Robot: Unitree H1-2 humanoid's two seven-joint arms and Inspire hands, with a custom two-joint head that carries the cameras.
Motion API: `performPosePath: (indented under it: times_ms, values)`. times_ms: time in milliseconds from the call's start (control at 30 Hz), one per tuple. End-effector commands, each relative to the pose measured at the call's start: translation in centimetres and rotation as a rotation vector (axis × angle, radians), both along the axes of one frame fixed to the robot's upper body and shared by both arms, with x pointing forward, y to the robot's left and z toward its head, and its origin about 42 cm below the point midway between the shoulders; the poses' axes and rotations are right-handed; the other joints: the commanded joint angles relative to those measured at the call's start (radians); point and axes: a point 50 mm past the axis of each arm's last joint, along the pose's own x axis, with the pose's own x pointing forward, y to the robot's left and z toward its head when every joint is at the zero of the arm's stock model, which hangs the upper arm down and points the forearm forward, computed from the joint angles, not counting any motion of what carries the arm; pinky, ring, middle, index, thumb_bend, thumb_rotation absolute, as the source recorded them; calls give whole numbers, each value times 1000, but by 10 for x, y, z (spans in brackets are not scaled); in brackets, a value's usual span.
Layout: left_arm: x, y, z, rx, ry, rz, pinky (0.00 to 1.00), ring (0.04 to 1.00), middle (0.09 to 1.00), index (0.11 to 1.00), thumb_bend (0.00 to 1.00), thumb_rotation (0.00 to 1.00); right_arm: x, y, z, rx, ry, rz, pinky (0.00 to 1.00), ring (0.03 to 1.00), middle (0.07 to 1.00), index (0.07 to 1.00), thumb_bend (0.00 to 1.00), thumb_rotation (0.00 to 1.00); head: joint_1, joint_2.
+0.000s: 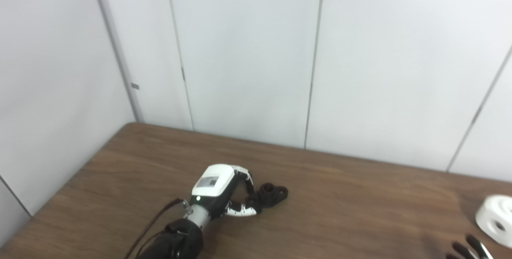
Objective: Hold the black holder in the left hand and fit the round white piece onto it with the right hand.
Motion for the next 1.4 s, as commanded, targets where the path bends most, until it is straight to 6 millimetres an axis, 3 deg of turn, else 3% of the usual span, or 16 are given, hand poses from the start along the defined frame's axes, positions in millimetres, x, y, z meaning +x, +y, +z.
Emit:
performPosePath:
  times_ms: [0,200,400,567,633,700,833,867,967,1100,1133,1200,1233,1367]
  values:
    - [-5,-21,10,-4,5,-148,974,861,798,482,518,47,-72,7,-16,99,99,-60,906,930,958,987,397,833,-6,4]
    - [-16,-36,6,-16,63,-216,985,902,834,482,518,45,-74,13,-14,111,83,-81,843,899,929,968,428,792,-66,26]
    - [-29,-44,-2,-10,84,-285,973,894,828,482,518,46,-75,20,-9,115,71,-93,751,837,877,913,567,752,-133,40]
    - [-36,-44,-5,-16,104,-314,964,905,836,482,518,46,-78,21,2,120,33,-105,762,849,884,909,590,723,-153,49]
    - [-38,-44,-5,-12,115,-321,970,912,840,482,518,46,-80,16,11,100,-3,-115,788,874,901,925,551,731,-184,45]
    - [-39,-42,-7,-12,118,-328,969,910,839,482,518,45,-83,4,27,44,-57,-163,768,862,920,952,474,734,-215,42]
    - [-38,-34,-5,-9,133,-333,967,913,847,482,518,44,-86,-38,71,-139,-193,-365,519,688,808,883,381,643,-316,40]
    - [-37,-31,-4,-8,135,-332,966,909,843,482,518,43,-86,-52,82,-197,-223,-420,447,639,767,852,356,561,-349,37]
    - [-36,-25,-1,6,129,-333,932,896,832,482,518,42,-87,-85,110,-380,-234,-542,416,595,703,822,362,477,-409,29]
    - [-33,-17,2,-5,128,-335,914,886,824,482,517,41,-84,-117,129,-598,-134,-652,520,656,719,819,493,504,-497,27]
    - [-32,-15,3,-3,131,-334,904,889,824,483,517,41,-84,-126,131,-648,-93,-677,531,697,767,837,570,509,-522,25]
    - [-31,-11,4,2,136,-334,899,891,826,483,517,40,-82,-138,135,-727,-40,-710,540,722,797,849,622,517,-554,24]
    - [-31,-9,5,4,134,-338,898,892,826,483,516,40,-80,-150,138,-767,-16,-717,573,744,804,854,713,507,-573,25]
    - [-30,-3,9,-6,119,-340,881,873,810,482,516,40,-75,-172,152,-811,7,-724,603,774,830,879,879,506,-628,34]
